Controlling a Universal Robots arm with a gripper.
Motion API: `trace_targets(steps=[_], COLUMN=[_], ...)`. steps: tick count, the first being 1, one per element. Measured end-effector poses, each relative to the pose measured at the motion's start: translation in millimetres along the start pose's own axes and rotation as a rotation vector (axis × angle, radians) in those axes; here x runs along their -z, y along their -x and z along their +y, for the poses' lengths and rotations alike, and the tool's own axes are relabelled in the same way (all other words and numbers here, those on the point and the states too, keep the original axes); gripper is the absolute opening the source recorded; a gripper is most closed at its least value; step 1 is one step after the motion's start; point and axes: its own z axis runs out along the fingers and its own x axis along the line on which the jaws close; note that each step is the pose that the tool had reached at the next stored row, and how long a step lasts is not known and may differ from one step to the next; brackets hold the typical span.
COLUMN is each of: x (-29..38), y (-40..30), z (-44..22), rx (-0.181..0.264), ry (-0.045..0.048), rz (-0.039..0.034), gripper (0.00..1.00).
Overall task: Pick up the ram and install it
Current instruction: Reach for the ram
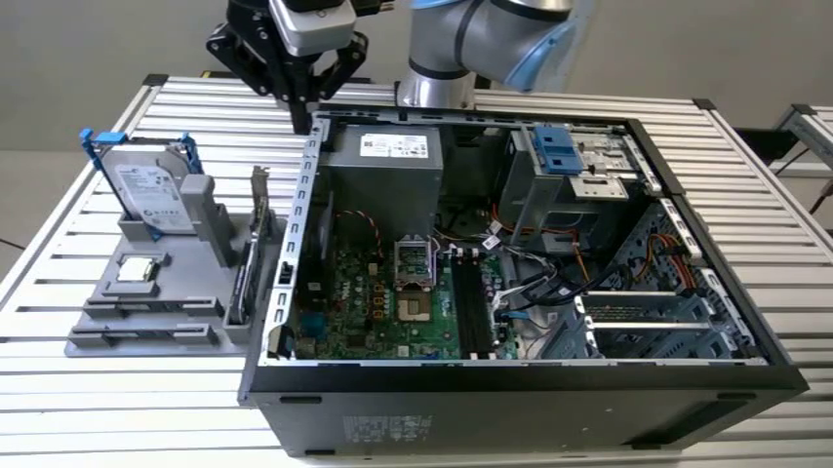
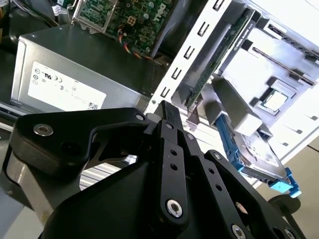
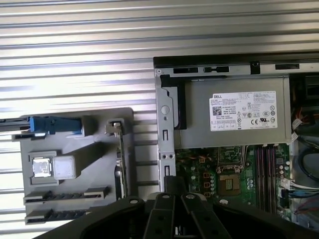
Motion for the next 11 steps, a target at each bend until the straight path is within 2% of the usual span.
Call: trace_targets(steps=[11], x=[0.2], y=[-11.1], z=[-0.8], rx=[0.003], ry=[0.0001], rz=[0.0001], gripper=[0.00])
